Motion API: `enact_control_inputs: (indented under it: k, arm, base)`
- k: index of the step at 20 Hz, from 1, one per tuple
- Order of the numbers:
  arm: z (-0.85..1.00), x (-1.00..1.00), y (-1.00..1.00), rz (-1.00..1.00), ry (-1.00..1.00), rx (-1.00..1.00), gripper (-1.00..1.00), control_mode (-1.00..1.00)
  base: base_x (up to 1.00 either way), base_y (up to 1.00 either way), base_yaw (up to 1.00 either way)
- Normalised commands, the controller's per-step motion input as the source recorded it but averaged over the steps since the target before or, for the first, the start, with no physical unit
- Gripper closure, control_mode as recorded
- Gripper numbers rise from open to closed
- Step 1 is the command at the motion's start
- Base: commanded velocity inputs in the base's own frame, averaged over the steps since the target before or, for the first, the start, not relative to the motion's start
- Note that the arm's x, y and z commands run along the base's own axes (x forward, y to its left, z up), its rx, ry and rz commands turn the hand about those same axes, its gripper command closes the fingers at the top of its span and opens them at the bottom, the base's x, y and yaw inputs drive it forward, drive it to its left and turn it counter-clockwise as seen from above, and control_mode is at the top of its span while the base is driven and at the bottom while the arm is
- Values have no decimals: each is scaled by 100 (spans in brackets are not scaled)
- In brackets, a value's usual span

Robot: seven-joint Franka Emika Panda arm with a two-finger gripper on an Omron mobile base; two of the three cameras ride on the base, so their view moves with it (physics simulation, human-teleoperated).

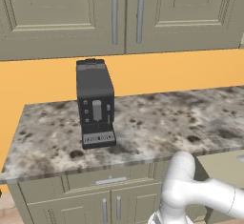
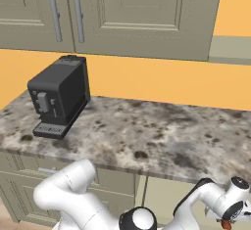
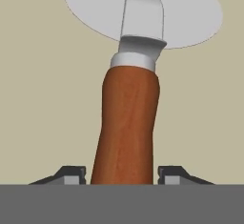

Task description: Take the pizza cutter from the drawer on the right and place it on the dining counter for cutting.

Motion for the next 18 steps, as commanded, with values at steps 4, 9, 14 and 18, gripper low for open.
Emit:
enact_control_inputs:
  k: [4,9,14,18]
  arm:
    - [0,0,0,0,0,0,100,-100]
    - [1,-2,-7,0,0,0,100,-100]
    - [15,-35,-17,0,0,0,100,-100]
    - [47,-16,-2,-1,1,0,100,-100]
  base:
    - [0,0,0]
    - [0,0,0]
    - [0,0,0]
    - [0,0,0]
